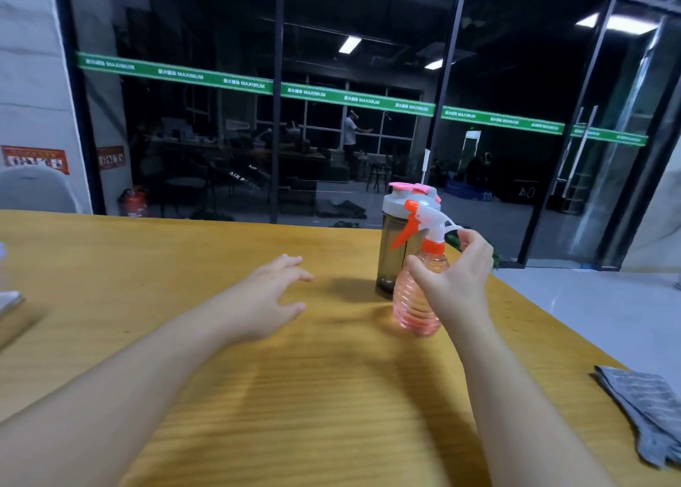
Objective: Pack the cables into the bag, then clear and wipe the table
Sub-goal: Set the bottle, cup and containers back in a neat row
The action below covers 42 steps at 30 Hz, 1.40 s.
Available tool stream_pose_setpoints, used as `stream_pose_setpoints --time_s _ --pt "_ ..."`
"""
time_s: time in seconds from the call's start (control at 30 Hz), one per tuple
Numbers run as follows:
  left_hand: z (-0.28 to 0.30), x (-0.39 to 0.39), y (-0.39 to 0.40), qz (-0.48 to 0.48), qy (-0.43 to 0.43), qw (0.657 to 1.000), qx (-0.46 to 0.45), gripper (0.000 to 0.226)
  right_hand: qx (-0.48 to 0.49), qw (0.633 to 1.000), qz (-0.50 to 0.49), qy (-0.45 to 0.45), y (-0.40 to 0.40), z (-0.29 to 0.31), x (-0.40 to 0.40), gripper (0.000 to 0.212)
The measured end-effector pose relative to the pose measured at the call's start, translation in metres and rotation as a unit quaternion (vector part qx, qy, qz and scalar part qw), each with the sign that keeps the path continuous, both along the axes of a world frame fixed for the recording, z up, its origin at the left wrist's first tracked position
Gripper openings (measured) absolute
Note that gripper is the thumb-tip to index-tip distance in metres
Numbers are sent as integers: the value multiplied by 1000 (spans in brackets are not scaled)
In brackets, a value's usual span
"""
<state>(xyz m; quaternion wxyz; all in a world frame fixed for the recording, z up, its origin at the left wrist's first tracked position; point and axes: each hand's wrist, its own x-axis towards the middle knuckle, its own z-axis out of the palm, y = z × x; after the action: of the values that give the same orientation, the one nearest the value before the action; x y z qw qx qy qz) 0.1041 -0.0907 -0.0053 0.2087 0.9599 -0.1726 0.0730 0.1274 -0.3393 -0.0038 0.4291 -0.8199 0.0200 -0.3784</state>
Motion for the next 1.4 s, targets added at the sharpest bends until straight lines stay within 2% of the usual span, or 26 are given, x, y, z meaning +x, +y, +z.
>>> stream_pose_setpoints --time_s 0.1,0.2,0.27,0.4,0.5,0.6,0.73,0.8,0.9,1.03,1.13,1.2,1.3,1.4 --pt "-3 -13 21 15 5 1000 -5 42 -15 997 2 -70 23 6 -18 54" --pt "-1 -26 47 52 -12 998 -15 41 -16 996 36 -83 49 13 -33 41" --pt "-3 -33 69 86 -43 995 -9 41 2 996 74 -56 75 11 -38 38" --pt "-19 -41 107 116 -55 992 11 40 122 970 188 94 143 -10 -46 39" --pt "-22 -42 127 163 -65 984 26 41 158 955 221 115 185 -19 -50 39" --pt "-18 -38 147 223 -127 965 46 43 177 944 260 98 205 -18 -58 37" --pt "-13 -36 169 308 -161 933 96 45 70 939 319 105 207 -31 -66 39" --pt "-11 -39 176 361 -173 908 122 47 57 935 327 129 204 -37 -64 40" --pt "-10 -45 179 435 -140 879 136 50 87 922 338 167 203 -41 -62 38" --pt "-11 -48 183 536 -48 833 130 59 68 913 355 188 206 -45 -63 37" --pt "-11 -50 199 574 -54 803 152 51 59 912 360 186 208 -45 -63 37" --pt "-6 -55 209 579 -67 794 172 38 66 909 364 192 209 -44 -64 36" --pt "4 -61 217 590 -81 790 145 26 78 905 369 195 208 -43 -65 35" --pt "4 -64 215 597 -79 787 135 39 67 907 369 190 207 -44 -65 34"
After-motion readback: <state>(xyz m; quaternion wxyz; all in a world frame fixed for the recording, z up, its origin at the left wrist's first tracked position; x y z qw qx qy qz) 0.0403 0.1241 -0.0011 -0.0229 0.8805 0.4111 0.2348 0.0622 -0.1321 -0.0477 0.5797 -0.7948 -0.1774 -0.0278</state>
